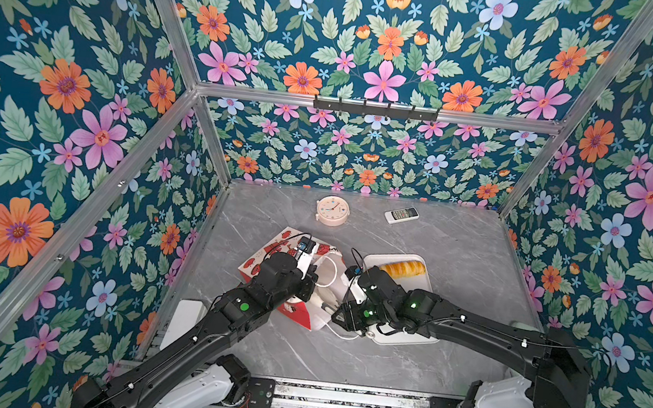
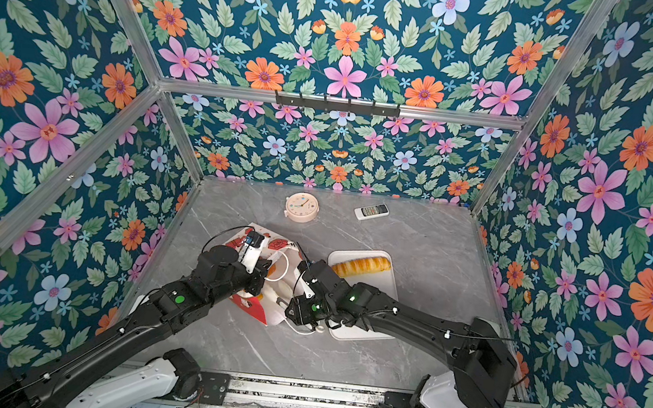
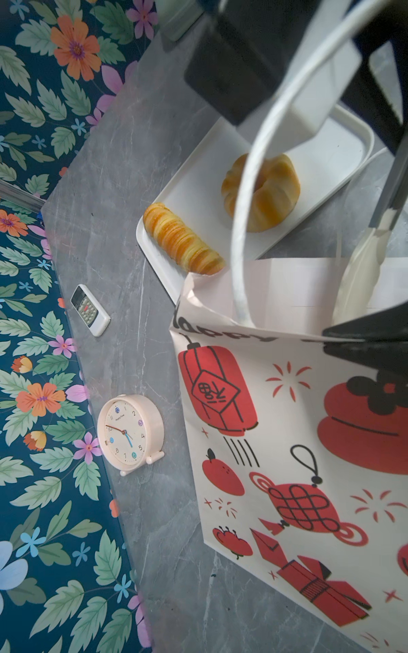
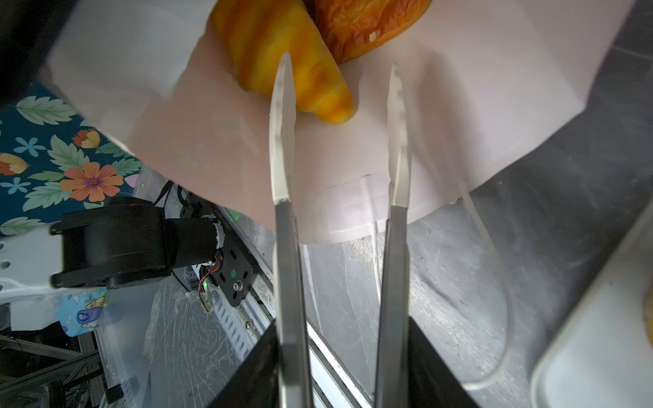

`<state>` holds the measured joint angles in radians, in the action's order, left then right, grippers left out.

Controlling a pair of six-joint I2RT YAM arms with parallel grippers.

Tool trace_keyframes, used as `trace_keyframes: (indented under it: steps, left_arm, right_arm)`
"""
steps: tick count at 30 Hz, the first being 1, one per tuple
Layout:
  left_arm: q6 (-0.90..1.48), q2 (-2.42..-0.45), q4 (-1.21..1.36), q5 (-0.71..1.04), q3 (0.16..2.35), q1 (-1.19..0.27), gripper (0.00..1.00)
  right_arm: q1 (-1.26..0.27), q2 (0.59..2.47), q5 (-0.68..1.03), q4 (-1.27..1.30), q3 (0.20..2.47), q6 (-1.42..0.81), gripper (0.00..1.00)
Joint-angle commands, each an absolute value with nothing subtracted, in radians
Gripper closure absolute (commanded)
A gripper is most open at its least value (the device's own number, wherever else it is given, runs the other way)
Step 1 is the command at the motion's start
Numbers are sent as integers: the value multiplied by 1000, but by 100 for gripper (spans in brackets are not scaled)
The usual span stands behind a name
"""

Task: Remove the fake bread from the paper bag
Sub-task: 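Move the open tongs with the right gripper back into the bag, then close the tongs on the brown glazed bread and lift it out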

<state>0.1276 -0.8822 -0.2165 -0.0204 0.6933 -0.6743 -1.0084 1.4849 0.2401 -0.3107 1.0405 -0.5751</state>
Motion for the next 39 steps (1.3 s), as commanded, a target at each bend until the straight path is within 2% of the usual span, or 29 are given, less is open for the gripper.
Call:
trace_keyframes:
  steps: [1, 16, 31, 33, 39]
  left_arm:
    - [164, -901, -150, 7, 711, -673, 98]
    - [189, -935, -140, 41, 744, -673, 97]
    - [221, -922, -97, 105, 734, -673, 96]
    - [221, -923, -98, 109, 736, -673, 96]
    - [221, -919, -98, 107, 736, -673, 96]
  right_arm:
    - [-1010, 1520, 224, -258, 1069, -563, 50]
    - [-1014, 1620, -47, -238, 1130, -535, 50]
    - [-1014, 1773, -83, -229, 1212, -519, 49]
    - [-1015, 1788, -77, -227, 1221, -520, 51]
    - [-1015, 1807, -66, -240, 1240, -520, 63]
